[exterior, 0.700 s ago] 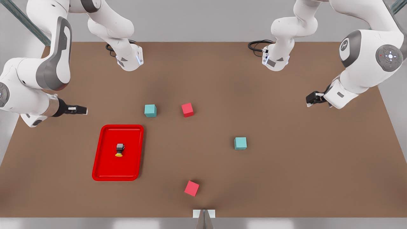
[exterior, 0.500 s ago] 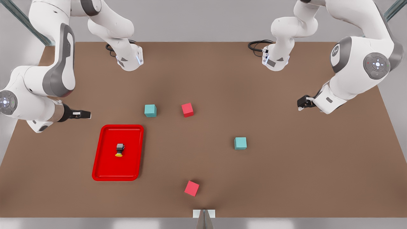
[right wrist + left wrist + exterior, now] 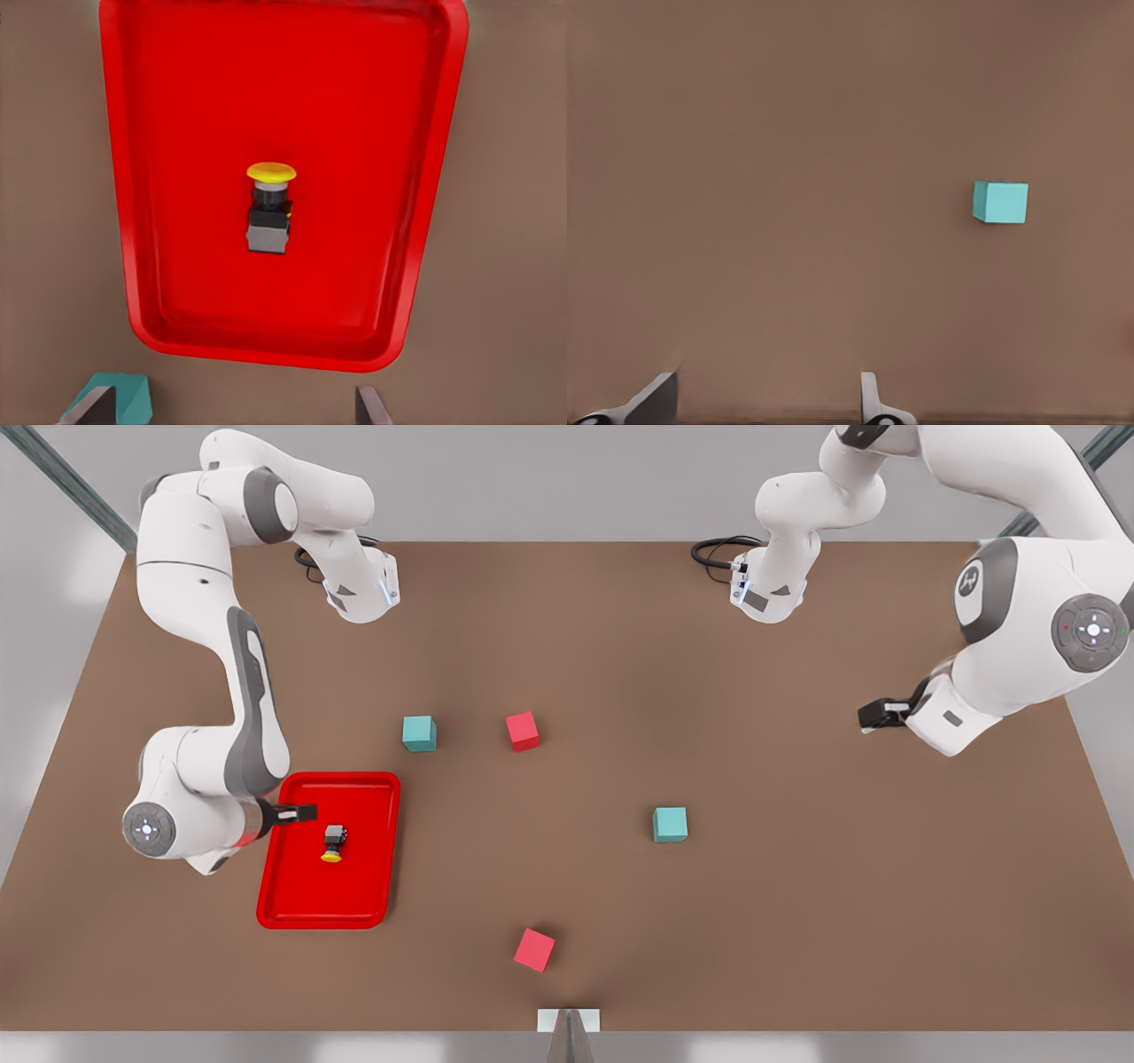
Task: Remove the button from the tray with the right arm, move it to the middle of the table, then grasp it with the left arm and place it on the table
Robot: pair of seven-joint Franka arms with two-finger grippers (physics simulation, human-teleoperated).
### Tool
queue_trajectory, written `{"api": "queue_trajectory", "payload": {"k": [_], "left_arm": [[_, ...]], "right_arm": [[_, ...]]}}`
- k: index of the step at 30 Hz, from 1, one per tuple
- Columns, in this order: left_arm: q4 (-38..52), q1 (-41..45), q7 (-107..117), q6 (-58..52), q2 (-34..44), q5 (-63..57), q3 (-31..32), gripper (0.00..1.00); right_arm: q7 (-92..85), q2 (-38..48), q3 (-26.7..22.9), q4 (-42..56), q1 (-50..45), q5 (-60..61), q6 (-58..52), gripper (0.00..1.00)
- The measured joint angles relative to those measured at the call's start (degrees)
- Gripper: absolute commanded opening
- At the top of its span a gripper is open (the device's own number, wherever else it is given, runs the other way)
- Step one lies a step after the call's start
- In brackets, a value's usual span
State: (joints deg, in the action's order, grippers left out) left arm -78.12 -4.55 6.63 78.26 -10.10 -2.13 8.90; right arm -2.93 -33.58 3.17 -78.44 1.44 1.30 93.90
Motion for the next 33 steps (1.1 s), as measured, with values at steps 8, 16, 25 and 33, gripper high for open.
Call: {"api": "queue_trajectory", "payload": {"k": [8,16,25,33], "left_arm": [[0.5,-0.6,0.5,-4.8,0.0,-0.1,0.0,1.00],[0.5,1.5,0.7,-5.6,-0.1,-2.0,3.3,1.00],[0.6,1.5,1.0,-5.7,-0.2,-2.4,3.7,1.00],[0.6,1.8,1.1,-5.7,-0.2,-2.5,3.7,1.00]], "right_arm": [[-0.2,-0.8,7.5,-9.9,5.7,-0.7,10.5,1.00],[-0.2,-2.8,13.8,-11.9,11.3,-1.5,23.3,1.00],[0.1,-4.2,13.8,-14.1,12.2,-3.6,30.2,1.00],[0.2,-1.5,14.0,-21.1,13.8,-7.4,33.4,1.00]]}}
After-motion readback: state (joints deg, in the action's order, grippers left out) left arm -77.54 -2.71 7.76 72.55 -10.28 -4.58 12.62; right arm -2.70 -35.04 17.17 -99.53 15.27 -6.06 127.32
